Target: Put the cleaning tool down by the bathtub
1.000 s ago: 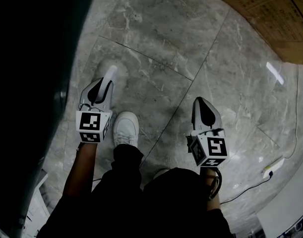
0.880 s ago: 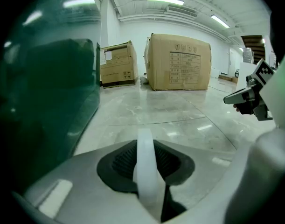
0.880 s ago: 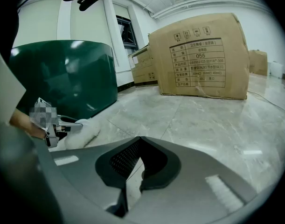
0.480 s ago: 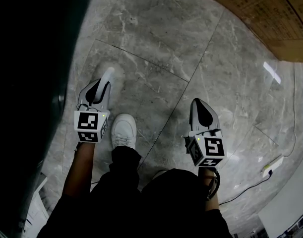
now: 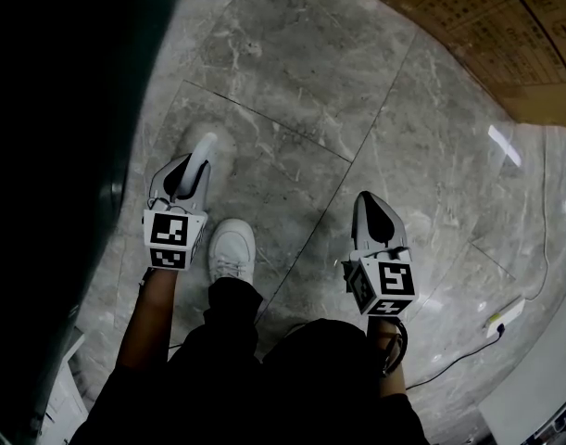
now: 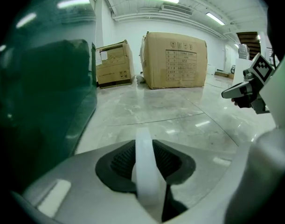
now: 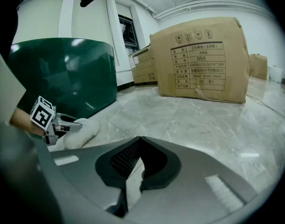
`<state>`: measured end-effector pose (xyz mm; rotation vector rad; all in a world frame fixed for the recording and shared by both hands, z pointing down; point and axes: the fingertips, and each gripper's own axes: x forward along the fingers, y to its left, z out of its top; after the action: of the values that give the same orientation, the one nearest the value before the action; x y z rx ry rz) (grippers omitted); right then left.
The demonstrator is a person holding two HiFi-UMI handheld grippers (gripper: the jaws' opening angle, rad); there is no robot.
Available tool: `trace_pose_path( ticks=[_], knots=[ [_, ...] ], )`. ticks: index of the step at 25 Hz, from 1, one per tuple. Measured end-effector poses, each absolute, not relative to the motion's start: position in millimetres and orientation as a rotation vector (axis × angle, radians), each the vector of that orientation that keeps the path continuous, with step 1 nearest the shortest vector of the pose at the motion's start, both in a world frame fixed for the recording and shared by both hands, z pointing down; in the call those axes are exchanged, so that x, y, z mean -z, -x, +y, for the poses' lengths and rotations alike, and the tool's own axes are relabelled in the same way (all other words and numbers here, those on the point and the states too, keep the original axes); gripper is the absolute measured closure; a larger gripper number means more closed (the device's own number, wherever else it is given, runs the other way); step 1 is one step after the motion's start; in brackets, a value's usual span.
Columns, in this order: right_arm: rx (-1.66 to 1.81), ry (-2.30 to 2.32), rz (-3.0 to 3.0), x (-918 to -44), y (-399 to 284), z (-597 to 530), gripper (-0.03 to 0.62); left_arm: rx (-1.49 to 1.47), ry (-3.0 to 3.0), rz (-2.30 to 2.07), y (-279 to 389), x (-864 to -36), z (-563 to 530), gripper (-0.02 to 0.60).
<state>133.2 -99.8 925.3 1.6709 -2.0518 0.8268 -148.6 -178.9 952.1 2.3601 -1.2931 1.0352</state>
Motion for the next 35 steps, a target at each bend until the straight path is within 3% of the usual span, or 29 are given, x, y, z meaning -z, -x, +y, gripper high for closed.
trace_pose_path(
  ticks=[8,13,28,35],
  knots=[
    [-0.816,-1.652,-2.065,-925,-129,-101,0.579,-1.03,-2.365,-1.279,150,-951,-175,0.373],
    [-0.809,-1.659,-2.067,-923,-128,-101,0.579,-1.021,-2.367,-1.278,150,-947,-173,0.345],
    [-0.769,-1.679,-2.059,-855,-126,-107,0.579,-0.956,-2.366,-1.26,140,-884,-172,0.342],
    [-0.751,-1.681,-2.055,-797,-124,-114,0.579,-0.928,-2.357,-1.238,135,-836,-172,0.378]
  ],
)
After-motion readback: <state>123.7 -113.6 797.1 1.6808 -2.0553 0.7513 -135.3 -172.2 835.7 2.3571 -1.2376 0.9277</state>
